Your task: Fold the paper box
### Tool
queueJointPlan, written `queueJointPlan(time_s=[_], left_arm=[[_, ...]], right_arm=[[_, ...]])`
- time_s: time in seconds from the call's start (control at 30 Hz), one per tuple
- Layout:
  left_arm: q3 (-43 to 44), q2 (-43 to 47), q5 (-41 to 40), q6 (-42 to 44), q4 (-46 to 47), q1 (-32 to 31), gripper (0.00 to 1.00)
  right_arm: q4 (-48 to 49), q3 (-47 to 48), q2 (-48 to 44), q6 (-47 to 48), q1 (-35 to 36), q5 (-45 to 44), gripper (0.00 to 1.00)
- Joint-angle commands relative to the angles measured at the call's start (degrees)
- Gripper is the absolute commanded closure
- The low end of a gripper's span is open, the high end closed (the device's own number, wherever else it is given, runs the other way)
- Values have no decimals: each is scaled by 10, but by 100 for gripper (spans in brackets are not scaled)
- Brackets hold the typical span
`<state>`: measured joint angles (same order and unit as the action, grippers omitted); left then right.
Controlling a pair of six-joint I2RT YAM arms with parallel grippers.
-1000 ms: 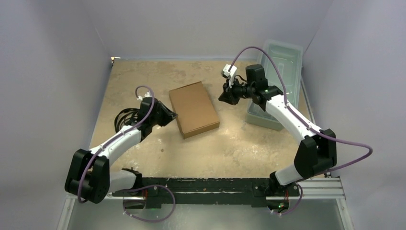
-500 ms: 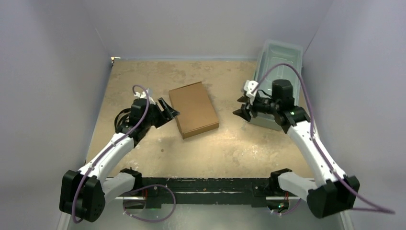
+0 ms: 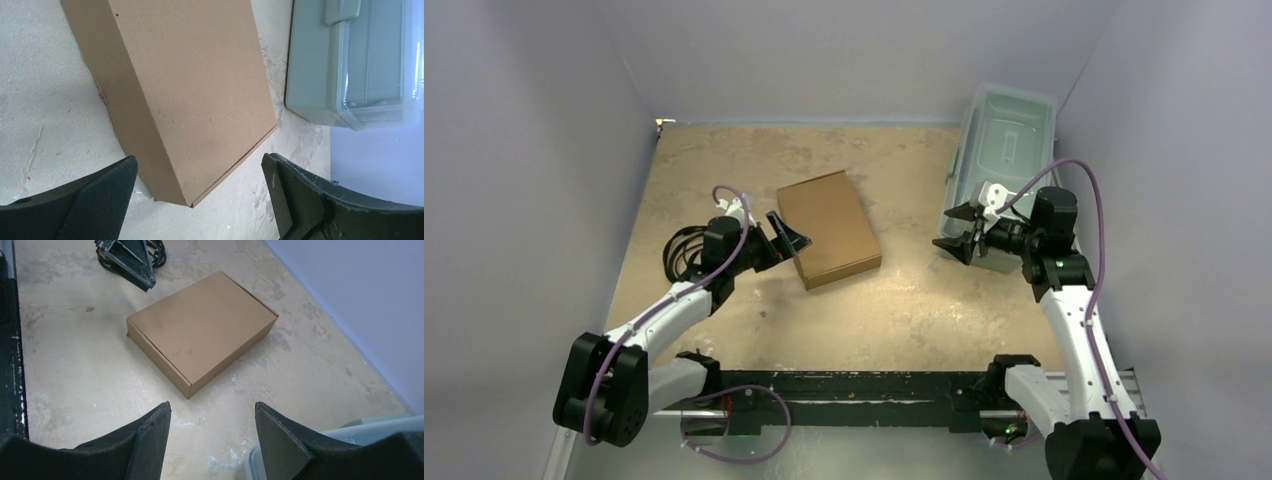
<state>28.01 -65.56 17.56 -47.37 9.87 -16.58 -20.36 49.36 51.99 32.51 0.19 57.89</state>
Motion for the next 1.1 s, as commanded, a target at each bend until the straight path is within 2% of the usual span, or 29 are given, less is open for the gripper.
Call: queueJointPlan(time_s=[0.0,0.33,0.7,0.77,0.83,0.87,0.93,0.97,1.07], left_arm=[[-11,31,-22,3,41,9,1],[23,20,-21,14,-28,23,1],[29,3,-9,40,-54,23,2],[41,-10,-10,39,-86,23,8],[59,-10,1,38,-130,7,10],[69,7,-25,45,-160,-18,10],[88,50,-129,62,-216,-87,9],[94,71,-162,68,-235,-100,8],[80,123,-184,85,-237,-101,7]], right_arm=[[35,-13,-5,-18,-21,42,34],[27,-13,3,-11,-29,42,34],[16,-7,1,-8,-29,44,34],[14,-6,0,-6,-29,44,34],[9,-4,-1,-4,-29,44,34],[8,-3,-2,-4,-29,45,34],[4,0,-5,-4,-29,47,34],[3,0,-6,-4,-29,49,34],[2,1,-10,-6,-29,52,34]])
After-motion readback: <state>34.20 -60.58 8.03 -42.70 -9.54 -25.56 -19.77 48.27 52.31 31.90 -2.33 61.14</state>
